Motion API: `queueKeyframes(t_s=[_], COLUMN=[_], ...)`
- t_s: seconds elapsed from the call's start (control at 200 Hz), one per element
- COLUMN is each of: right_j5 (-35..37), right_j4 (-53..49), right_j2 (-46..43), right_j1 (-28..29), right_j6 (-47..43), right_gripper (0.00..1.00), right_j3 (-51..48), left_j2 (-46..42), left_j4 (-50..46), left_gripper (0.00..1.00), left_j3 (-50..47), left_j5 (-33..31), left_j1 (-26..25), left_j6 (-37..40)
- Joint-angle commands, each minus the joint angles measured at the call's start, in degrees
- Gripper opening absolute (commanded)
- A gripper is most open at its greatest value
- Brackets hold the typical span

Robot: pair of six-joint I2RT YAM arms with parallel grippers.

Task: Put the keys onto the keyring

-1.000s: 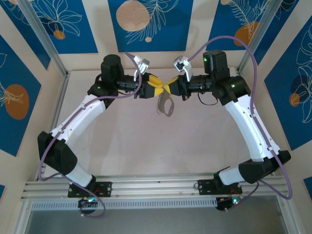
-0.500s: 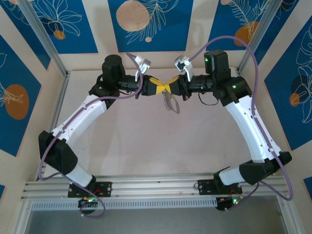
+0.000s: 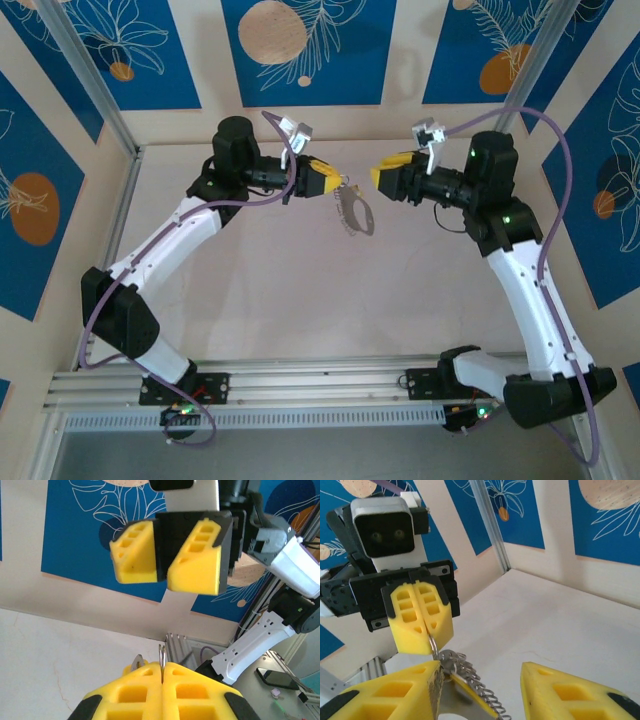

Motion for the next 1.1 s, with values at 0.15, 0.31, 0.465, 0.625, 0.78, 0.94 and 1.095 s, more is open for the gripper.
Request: queueKeyframes(t_s=[0.15, 0.31, 0.465, 0.625, 0.78, 0.94, 1.095], right_j5=[15.4, 22.1, 26.7, 29.9, 33.9, 35.3, 37.1], right_j4=[13.8, 16.0, 16.3, 17.0, 17.0, 17.1, 16.9], right_j2=[-4.0, -5.6, -6.7, -6.9, -7.2, -7.4, -7.4], right_j1=[3.7, 9.7, 14.6, 18.0, 21.3, 23.1, 24.1], right_j6=[6.1, 3.7, 1.4, 0.0, -2.0, -3.3, -5.0], right_gripper=[0.47, 0.48, 0.50, 0.52, 0.53, 0.53, 0.54], right_j3=[-14.8, -19.2, -21.1, -22.3, -22.6, -22.2, -20.9], left_j2=[-1.6, -1.9, -2.1, -3.0, -3.1, -2.7, -2.7], left_j4=[2.7, 3.5, 3.6, 4.8, 7.8, 10.7, 11.8], left_gripper=[0.00, 0.00, 0.00, 0.00, 0.00, 0.00, 0.00], left_j3=[0.3, 0.4, 0.5, -0.3, -0.8, -1.2, -1.3], left_j5=[-0.7, -0.6, -0.4, 0.0, 0.4, 0.5, 0.2], left_j1=[0.0, 0.4, 0.6, 0.7, 0.7, 0.7, 0.7], left_j6=[-0.6, -1.4, -1.7, -2.4, -4.7, -7.3, -8.2])
